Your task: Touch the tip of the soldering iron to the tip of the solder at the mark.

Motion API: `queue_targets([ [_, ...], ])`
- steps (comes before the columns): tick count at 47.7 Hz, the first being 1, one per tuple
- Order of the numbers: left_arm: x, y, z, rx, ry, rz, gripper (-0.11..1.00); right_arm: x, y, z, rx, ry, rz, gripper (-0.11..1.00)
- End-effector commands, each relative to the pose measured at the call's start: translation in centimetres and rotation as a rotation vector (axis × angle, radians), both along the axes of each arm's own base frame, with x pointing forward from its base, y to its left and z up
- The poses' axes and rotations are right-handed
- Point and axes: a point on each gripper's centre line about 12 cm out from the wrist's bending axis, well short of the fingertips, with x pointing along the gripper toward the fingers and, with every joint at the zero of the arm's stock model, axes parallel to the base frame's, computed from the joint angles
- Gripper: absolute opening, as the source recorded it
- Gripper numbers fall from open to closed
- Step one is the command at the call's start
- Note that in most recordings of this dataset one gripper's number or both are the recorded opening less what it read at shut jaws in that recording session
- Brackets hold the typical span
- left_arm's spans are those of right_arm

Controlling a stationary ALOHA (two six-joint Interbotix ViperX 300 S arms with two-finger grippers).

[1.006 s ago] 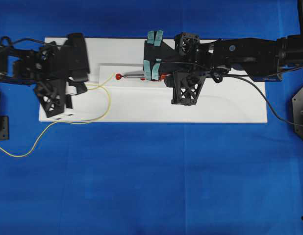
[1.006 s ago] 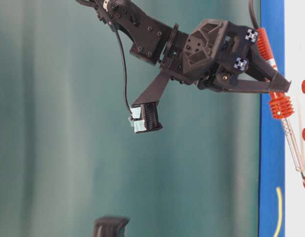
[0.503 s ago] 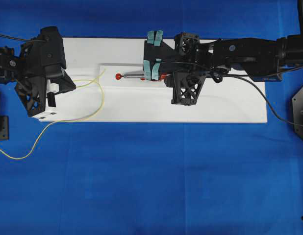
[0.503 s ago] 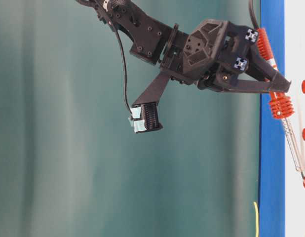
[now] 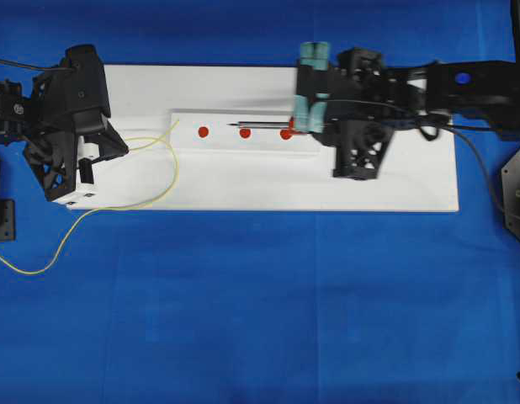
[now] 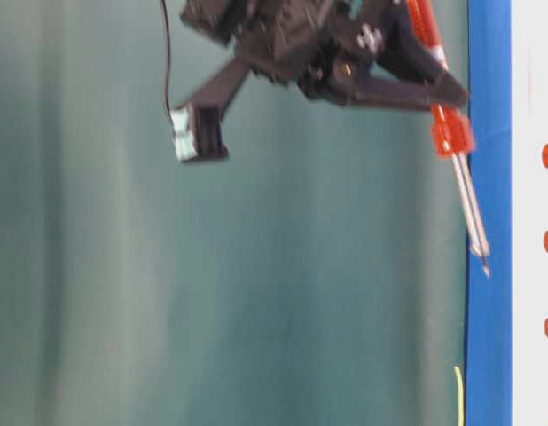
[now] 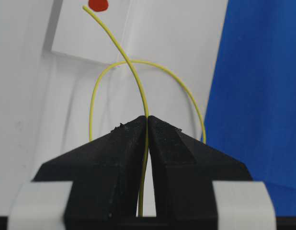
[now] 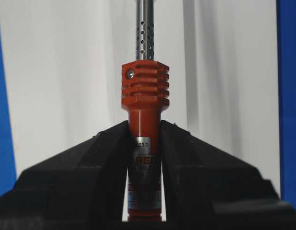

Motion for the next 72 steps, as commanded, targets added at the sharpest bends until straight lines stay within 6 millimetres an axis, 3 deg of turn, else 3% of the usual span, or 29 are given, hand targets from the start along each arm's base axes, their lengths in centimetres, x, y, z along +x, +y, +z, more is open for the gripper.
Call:
queue_targets([
  [1,0.2,0.0,0.6,0.003,-0.024,0.001,0.02,-1.0,0.0,1.5,-0.006,-0.048,-0.010,0.06],
  [12,0.1,0.0,0.6,0.003,-0.024,0.001,0.02,-3.1,0.1,1.3,0.006,-0.055,-0.047,0.06],
  [27,0.9,0.1,0.7,0.002,-0.032,0.004,0.02,-2.9,-0.1,1.1,-0.010,-0.067,-0.038,0.06],
  [41,5.2,0.6,-0.2,0.001,-0.009,0.001,0.02,-3.0,-0.1,1.0,-0.008,-0.063,-0.040,0.06],
  [52,8.6,0.8,-2.5,-0.002,0.061,-0.009,0.02,-3.1,-0.1,0.8,-0.009,-0.058,-0.040,0.06],
  [72,11.1,1.1,-4.6,0.000,0.099,-0.014,0.02,-3.4,0.0,0.2,-0.006,-0.054,-0.039,0.06],
])
